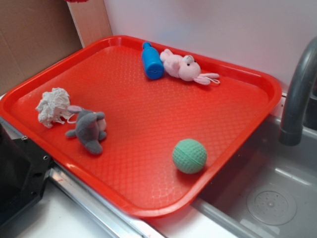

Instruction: Grab the red paper.

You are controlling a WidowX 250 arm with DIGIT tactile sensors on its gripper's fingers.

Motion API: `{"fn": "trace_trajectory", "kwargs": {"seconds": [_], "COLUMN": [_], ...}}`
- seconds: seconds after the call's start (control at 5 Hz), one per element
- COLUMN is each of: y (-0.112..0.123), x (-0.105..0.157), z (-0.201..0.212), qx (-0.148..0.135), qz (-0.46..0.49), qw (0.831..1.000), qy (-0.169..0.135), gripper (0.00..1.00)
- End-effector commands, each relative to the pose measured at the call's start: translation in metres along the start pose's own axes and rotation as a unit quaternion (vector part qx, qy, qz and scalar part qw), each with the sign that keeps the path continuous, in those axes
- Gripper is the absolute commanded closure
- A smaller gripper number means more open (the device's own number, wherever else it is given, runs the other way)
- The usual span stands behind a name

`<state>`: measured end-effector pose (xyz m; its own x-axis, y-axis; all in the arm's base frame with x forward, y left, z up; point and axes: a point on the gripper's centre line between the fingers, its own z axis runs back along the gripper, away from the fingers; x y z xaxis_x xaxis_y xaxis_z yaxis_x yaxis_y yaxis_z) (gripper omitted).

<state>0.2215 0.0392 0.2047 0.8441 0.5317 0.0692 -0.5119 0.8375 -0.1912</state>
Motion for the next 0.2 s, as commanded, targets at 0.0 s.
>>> {"fn": "trace_trajectory", "kwargs": {"seconds": [0.0], "y": [0.0091], "x": [0.0026], "z": [0.0053], "qx": [0.037], "qz": [-0.022], "qw": [0.998], "qy": [-0.036], "gripper": [1.0]}}
